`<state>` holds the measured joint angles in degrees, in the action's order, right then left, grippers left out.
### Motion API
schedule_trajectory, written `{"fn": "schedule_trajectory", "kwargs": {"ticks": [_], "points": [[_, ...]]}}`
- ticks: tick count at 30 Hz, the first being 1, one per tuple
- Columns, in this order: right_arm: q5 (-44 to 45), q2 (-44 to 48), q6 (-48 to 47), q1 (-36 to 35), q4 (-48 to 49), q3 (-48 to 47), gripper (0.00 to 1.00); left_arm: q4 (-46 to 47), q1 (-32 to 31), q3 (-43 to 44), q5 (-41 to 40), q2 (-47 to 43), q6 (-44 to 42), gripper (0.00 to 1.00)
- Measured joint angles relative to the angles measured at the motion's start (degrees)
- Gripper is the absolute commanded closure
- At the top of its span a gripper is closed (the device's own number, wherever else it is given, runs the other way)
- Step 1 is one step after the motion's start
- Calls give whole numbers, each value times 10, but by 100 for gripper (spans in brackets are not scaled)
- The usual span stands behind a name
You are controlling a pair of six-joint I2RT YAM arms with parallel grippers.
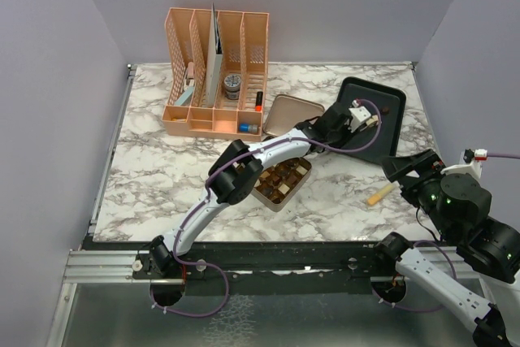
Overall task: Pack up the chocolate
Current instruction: Pick up the fake chocolate from the plate.
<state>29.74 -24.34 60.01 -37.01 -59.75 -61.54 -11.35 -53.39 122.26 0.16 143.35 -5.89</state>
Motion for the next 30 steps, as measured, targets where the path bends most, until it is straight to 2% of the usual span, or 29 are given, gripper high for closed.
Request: {"fn": "schedule_trajectory", "kwargs": {"ticks": [11,24,30], "points": [[0,1,6,0,2,23,13,6,2,-45,-4,-23,20,64],[-20,7,15,0,9,57,13,16,44,-137,1,-143,104,65],[-27,7,19,0,20,72,13,-8,69,-175,-4,-221,141,65]]}}
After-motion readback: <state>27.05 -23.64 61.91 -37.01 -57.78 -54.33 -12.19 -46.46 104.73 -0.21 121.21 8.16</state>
